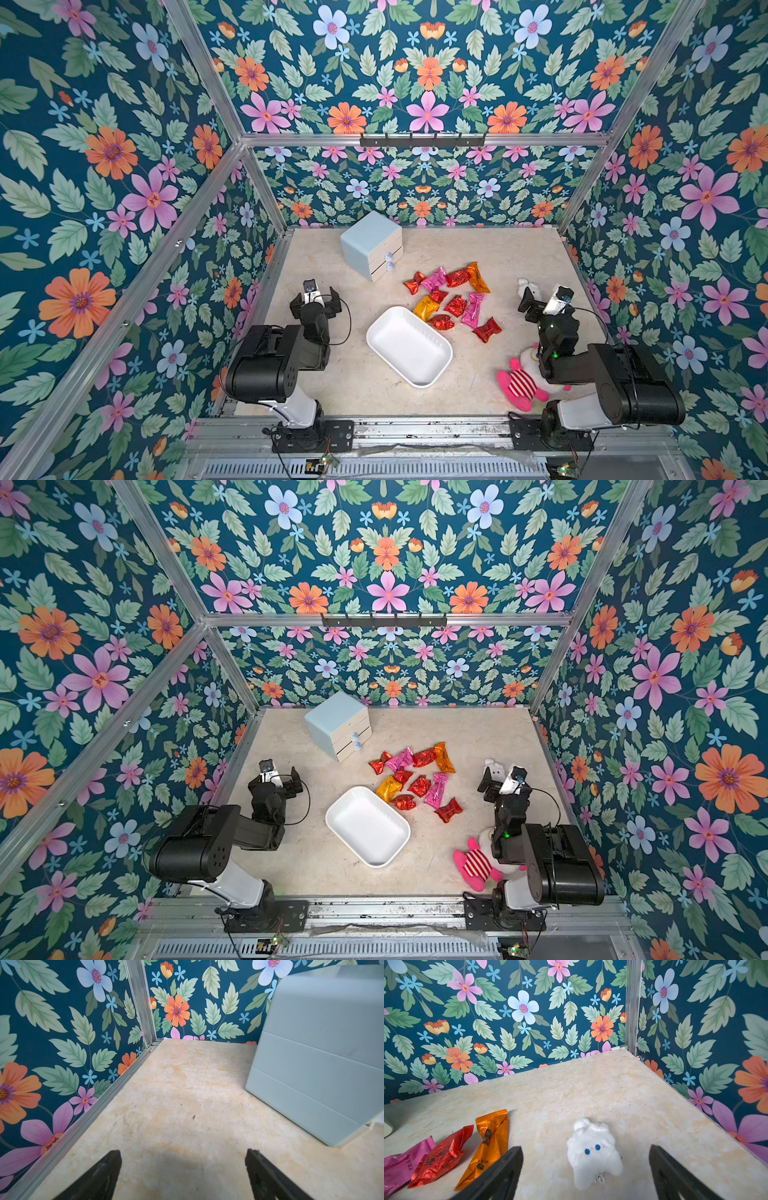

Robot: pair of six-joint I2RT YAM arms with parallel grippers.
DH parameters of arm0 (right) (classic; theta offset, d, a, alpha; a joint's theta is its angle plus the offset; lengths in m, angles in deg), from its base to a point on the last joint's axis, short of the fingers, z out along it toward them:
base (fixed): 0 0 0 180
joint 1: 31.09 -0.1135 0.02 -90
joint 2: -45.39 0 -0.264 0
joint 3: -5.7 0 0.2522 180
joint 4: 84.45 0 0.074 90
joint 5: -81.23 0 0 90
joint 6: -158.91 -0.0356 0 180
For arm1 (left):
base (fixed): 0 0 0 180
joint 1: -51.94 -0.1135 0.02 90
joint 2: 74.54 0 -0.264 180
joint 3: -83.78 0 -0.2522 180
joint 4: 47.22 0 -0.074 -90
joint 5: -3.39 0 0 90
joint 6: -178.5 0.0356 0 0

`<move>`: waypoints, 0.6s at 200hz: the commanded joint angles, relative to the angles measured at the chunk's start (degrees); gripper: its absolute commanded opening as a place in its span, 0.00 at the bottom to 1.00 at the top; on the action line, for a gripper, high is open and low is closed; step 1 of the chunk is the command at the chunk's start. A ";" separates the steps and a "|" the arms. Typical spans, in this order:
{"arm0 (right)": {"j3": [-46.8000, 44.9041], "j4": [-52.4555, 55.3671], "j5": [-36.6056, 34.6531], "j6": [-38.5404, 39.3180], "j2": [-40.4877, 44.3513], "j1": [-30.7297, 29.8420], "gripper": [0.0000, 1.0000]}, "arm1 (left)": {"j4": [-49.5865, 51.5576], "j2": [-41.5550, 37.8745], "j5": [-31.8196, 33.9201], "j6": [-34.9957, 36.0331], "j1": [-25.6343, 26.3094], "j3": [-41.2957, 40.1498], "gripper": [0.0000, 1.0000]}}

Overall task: Put the tea bags into the storage box
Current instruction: Pick up the tea bag from the center of the board.

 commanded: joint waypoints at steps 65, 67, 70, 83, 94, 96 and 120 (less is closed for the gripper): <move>0.03 -1.13 -0.07 -0.21 0.08 0.00 1.00 | -1.78 0.04 -0.62 0.27 -0.06 0.12 0.99; 0.03 -1.09 -0.07 -0.22 0.08 0.01 0.99 | -1.75 0.00 -0.62 0.27 -0.06 0.12 0.99; 0.11 -1.13 -0.07 -0.25 0.08 -0.03 0.99 | -1.78 0.03 -0.62 0.29 -0.06 0.12 0.99; 0.25 -0.95 0.01 -0.20 0.07 0.01 1.00 | -1.65 0.00 -0.70 0.31 -0.12 0.20 0.99; 0.16 -0.94 0.01 -0.20 0.03 0.00 0.99 | -1.73 -0.13 -0.70 0.27 -0.15 0.07 0.99; 0.13 -0.97 0.01 -0.27 0.07 0.01 0.99 | -1.80 -0.15 -0.70 0.27 -0.15 0.04 0.99; -0.54 -0.46 -0.52 -0.27 3.02 -0.01 0.98 | 1.10 -2.87 1.19 0.72 0.33 0.72 0.99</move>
